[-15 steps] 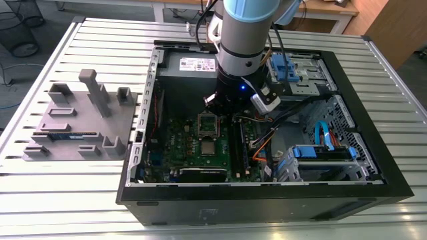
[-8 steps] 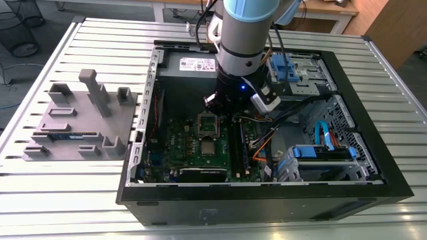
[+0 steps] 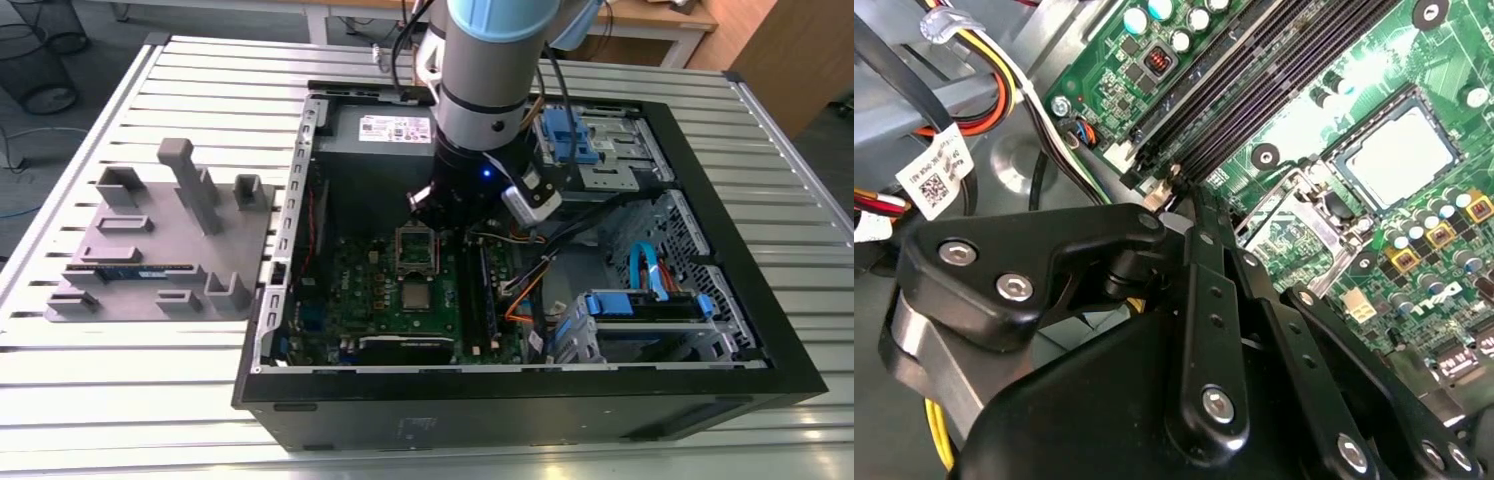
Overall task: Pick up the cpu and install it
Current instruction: 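Close the cpu cover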
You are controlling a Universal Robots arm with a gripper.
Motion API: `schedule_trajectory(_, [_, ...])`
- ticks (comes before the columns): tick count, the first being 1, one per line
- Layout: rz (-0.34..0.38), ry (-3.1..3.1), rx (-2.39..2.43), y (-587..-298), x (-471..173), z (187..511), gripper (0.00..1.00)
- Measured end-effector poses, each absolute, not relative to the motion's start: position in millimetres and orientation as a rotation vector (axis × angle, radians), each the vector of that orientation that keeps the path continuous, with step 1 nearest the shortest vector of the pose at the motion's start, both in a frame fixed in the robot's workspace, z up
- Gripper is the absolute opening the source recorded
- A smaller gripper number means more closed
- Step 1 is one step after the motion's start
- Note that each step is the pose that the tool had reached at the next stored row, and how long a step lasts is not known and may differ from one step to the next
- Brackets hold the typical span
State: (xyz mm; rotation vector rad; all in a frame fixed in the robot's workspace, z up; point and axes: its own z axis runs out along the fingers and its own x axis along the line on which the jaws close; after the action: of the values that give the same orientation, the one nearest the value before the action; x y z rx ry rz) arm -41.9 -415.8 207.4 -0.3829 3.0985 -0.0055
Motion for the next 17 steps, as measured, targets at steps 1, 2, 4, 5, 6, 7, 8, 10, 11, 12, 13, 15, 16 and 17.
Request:
schedule_trajectory(1, [-0.006, 3.098, -0.391, -415.8, -41.9, 207.2, 0.11])
schedule_trajectory(2, [-0.006, 3.096, -0.402, -415.8, -41.9, 207.1, 0.11])
schedule_trajectory(4, [-0.003, 3.093, -0.424, -415.8, -41.9, 207.0, 0.11])
schedule_trajectory(5, [0.000, 3.092, -0.433, -415.8, -41.9, 206.9, 0.11])
schedule_trajectory(6, [0.003, 3.090, -0.439, -415.8, -41.9, 206.9, 0.11])
schedule_trajectory(7, [0.007, 3.090, -0.442, -415.8, -41.9, 206.9, 0.11])
schedule_trajectory(8, [0.009, 3.089, -0.443, -415.6, -41.8, 206.8, 0.11])
schedule_trajectory(10, [0.011, 3.089, -0.443, -415.4, -41.8, 206.9, 0.11])
schedule_trajectory(11, [0.012, 3.089, -0.443, -415.2, -41.8, 206.8, 0.11])
schedule_trajectory(12, [0.012, 3.089, -0.443, -414.8, -41.8, 206.8, 0.11])
schedule_trajectory(13, [0.013, 3.089, -0.443, -414.6, -42.0, 206.7, 0.11])
schedule_trajectory(15, [0.017, 3.088, -0.443, -414.2, -42.7, 206.5, 0.11])
schedule_trajectory(16, [0.020, 3.088, -0.443, -414.0, -43.1, 206.4, 0.11])
schedule_trajectory(17, [0.023, 3.088, -0.443, -413.7, -43.6, 206.3, 0.11])
